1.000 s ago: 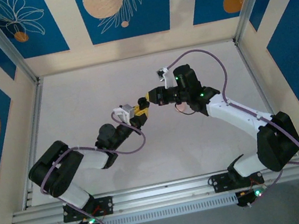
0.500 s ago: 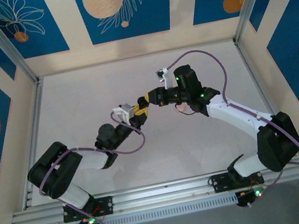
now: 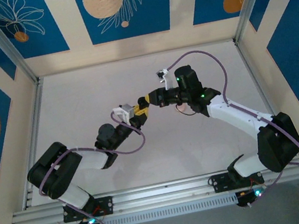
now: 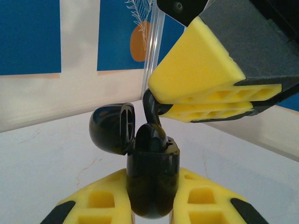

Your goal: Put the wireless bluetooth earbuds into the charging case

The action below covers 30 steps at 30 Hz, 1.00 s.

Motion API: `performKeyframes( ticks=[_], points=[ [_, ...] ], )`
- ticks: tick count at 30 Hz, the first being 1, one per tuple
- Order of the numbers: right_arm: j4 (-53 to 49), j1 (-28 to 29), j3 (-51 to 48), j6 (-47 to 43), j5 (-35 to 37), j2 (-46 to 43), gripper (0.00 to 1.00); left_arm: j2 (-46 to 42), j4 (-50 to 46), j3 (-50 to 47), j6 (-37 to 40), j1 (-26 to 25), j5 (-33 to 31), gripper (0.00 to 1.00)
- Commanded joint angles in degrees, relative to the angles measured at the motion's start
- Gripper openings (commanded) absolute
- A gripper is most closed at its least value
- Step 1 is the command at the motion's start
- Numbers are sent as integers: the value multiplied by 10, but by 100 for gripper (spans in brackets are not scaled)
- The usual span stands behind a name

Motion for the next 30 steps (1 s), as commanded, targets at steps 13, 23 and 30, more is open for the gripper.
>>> performKeyframes(
  ticks=[13,23,30],
  points=[
    [-5,-17,-36,-47,-74,-18,15,-36,36,21,-1,-5,43,12],
    [12,-29,-55,-69,-99,-38,15,-44,36,22,-1,-5,58,13],
    [20,-35,-58,-80,-112,-42,16,-46,36,24,-2,-5,71,13]
  ],
)
